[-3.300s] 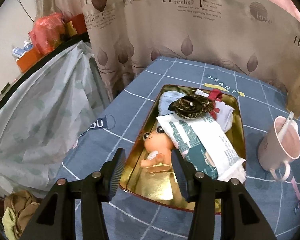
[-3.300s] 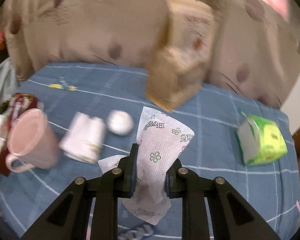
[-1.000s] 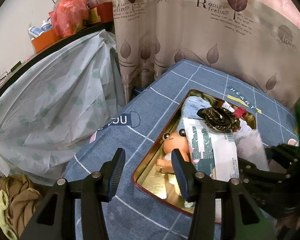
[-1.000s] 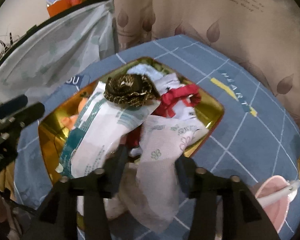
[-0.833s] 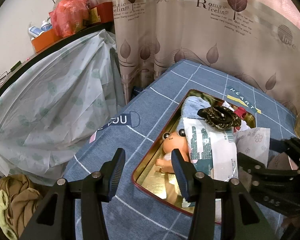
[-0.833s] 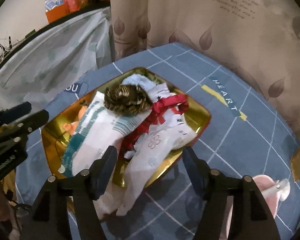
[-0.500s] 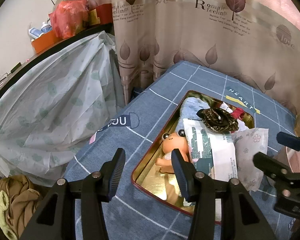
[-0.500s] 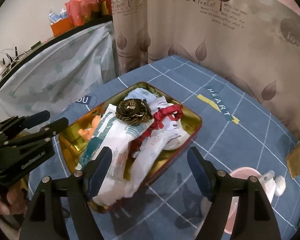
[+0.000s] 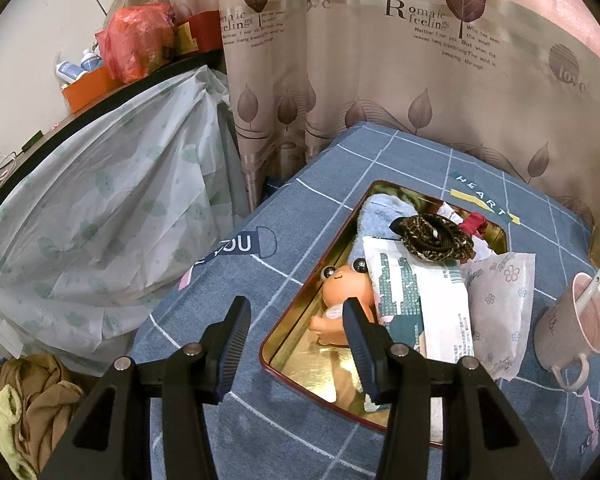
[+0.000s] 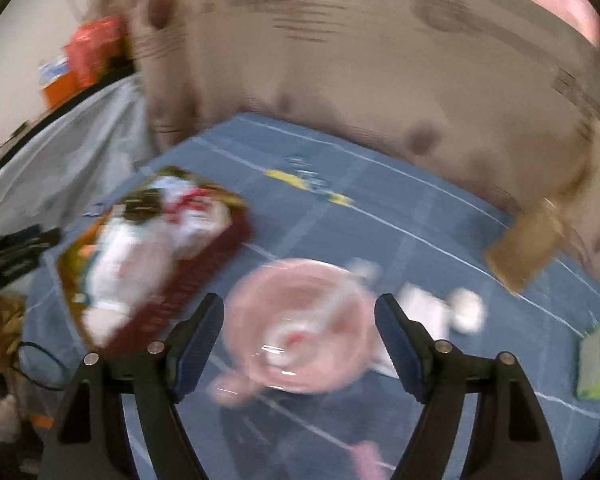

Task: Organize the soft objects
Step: 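Return the right gripper to the table and grasp the white cotton ball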

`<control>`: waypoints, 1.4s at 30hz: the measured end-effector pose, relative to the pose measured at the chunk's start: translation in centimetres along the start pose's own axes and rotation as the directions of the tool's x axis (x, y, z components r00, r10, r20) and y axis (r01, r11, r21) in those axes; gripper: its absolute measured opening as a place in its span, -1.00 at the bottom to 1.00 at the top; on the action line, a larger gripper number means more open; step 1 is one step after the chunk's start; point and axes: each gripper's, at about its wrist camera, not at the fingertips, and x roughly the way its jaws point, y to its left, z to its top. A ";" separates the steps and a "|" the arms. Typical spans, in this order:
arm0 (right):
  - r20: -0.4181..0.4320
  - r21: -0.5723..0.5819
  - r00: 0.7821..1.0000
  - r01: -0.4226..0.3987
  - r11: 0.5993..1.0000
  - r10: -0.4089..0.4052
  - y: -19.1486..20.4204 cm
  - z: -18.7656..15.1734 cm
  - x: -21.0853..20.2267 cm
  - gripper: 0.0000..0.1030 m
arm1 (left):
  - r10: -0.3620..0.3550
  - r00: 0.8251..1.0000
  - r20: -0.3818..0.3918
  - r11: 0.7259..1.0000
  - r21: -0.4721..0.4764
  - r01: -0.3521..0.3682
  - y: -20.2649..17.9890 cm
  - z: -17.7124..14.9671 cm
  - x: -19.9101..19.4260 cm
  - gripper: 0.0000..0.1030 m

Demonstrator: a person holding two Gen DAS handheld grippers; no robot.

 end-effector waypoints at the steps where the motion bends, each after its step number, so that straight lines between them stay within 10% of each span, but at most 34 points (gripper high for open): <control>1: -0.004 0.022 1.000 0.024 0.999 -0.024 -1.4 -0.3 0.0 0.46 | 0.000 1.000 -0.001 1.000 0.000 0.000 0.0 0.0 0.0 -0.05; 9: -0.051 0.104 0.982 0.186 0.977 -0.181 -10.2 -3.1 1.3 0.15 | 0.008 1.000 -0.001 1.000 0.007 -0.008 -0.1 -0.1 0.0 -0.05; 27: -0.088 0.144 0.985 0.158 0.977 -0.147 -14.6 -3.2 9.2 -0.06 | -0.067 0.998 -0.016 0.989 0.134 0.069 -5.7 -0.1 -2.8 -0.05; 42: -0.036 0.128 0.991 0.132 0.983 -0.128 -15.4 -5.0 9.0 -0.43 | -0.265 0.962 -0.070 0.897 0.349 0.272 -19.7 -0.4 -6.2 -0.05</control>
